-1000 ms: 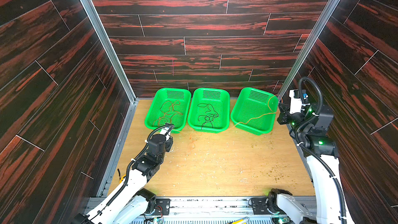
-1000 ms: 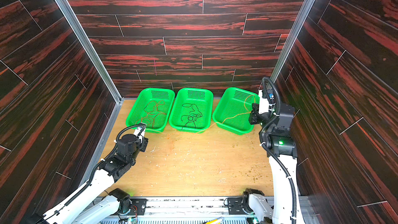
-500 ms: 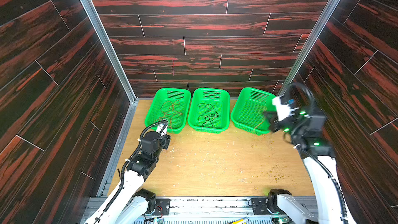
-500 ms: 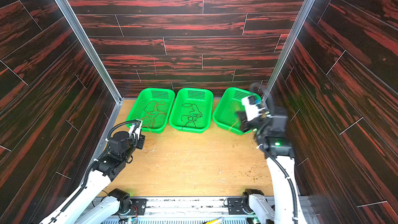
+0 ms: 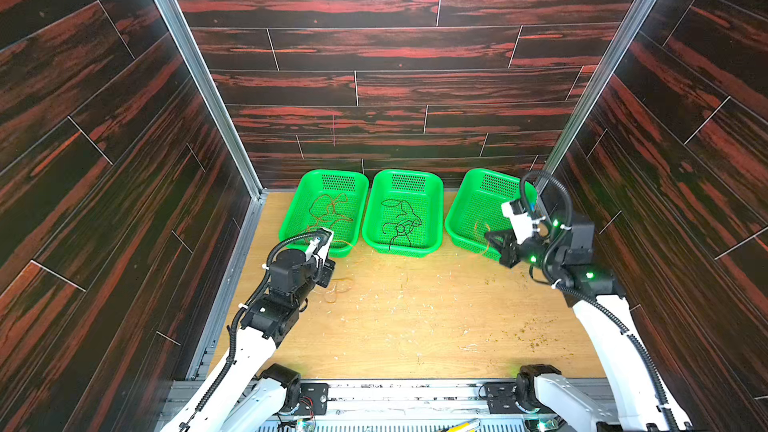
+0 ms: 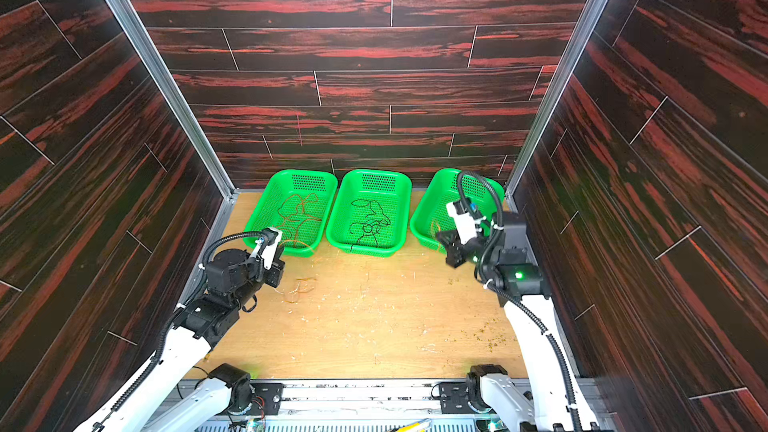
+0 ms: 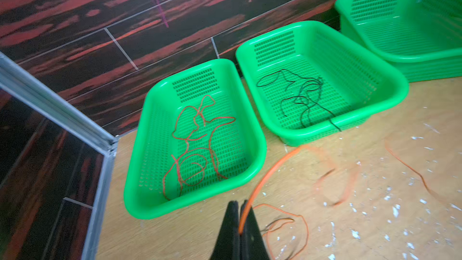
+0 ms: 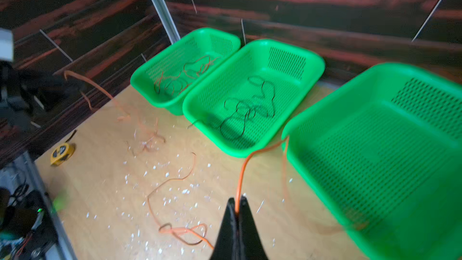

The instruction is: Untangle the cables

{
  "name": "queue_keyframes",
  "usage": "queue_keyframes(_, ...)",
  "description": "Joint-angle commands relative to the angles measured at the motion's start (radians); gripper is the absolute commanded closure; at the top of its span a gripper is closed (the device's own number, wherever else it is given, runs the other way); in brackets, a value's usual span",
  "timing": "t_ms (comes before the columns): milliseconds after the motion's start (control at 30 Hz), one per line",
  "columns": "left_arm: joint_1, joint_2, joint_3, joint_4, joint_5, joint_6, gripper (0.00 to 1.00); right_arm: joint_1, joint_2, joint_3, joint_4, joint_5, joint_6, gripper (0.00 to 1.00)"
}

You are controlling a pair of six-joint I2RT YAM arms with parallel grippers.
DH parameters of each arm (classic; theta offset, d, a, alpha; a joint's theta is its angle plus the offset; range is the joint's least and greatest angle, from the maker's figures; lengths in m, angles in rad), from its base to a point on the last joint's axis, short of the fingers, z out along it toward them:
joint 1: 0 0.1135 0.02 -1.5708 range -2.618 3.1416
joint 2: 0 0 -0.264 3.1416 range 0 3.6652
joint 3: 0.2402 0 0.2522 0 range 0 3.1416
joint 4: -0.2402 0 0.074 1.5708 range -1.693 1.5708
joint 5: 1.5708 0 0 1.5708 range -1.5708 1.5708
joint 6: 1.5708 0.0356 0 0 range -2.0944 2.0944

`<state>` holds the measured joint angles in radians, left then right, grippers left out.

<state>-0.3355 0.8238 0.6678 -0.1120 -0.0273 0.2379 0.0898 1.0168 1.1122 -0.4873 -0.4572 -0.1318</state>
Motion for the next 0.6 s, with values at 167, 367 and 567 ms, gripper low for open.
queue_keyframes(167,-0.066,0.03,0.006,0.046,0.136,0.006,1.0,0.004,0.142,0.277,0.013,0.057,-0.083,1.0)
queue_keyframes(367,-0.138,0.059,0.0,0.064,0.131,0.012,1.0,-0.024,0.286,0.498,0.003,0.101,-0.124,1.0)
queue_keyframes(567,-0.176,0.077,-0.014,0.096,0.121,-0.002,1.0,-0.083,0.454,0.697,0.011,0.154,-0.145,1.0)
